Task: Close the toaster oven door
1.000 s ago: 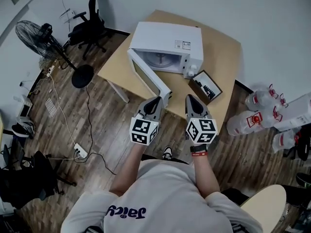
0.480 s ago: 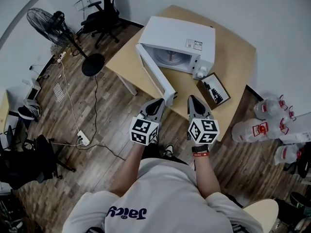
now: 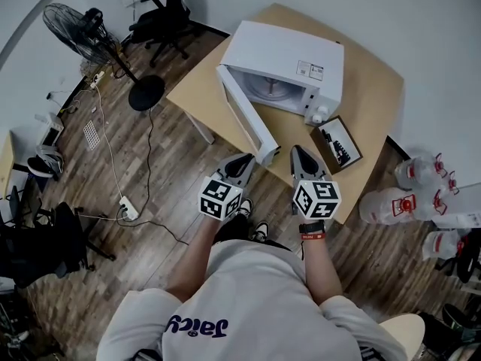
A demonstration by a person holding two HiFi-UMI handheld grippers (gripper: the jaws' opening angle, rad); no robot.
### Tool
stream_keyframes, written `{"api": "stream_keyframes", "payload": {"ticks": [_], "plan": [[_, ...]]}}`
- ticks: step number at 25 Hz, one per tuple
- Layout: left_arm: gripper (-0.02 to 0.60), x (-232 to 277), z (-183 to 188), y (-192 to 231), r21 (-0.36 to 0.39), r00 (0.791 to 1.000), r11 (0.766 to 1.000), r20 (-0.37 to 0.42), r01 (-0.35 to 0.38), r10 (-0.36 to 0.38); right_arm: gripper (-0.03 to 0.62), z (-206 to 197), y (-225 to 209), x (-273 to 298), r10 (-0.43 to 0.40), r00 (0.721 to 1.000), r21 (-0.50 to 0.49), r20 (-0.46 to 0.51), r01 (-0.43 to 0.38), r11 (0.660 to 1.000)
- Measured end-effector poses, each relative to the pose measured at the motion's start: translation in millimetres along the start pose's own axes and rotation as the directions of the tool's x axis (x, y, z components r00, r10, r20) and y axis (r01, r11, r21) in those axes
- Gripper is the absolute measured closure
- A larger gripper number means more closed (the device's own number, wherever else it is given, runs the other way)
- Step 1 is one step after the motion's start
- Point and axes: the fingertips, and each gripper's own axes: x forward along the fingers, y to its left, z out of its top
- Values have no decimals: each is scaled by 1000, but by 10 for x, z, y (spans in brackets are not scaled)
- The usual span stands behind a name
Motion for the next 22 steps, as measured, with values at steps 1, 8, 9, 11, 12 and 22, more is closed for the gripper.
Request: {"api": "stream_keyframes", "payload": {"ticks": [1,8,9,11,12,22], "plan": [[543,8,-23,19,0,1000,1000,-6,5,-5,579,-8,-5,31,-1,1000,2,-3,1,1000],[506,92,-117,108,11,998,999,-38,49,-49,579,-3,1,205,-5,1000,3,-13,5,1000],[499,109,-128,113,11,997,998,-43,58,-57,579,3,-6,222,-8,1000,4,-13,8,1000],[482,144,-149,121,10,996,997,-53,75,-74,579,13,-24,252,-15,1000,6,-13,15,1000],[472,159,-159,122,10,995,997,-59,83,-82,579,17,-31,265,-18,1000,8,-14,18,1000],[359,345,-325,40,29,976,983,-128,183,-178,579,36,-129,378,-41,999,17,-15,41,999]]}}
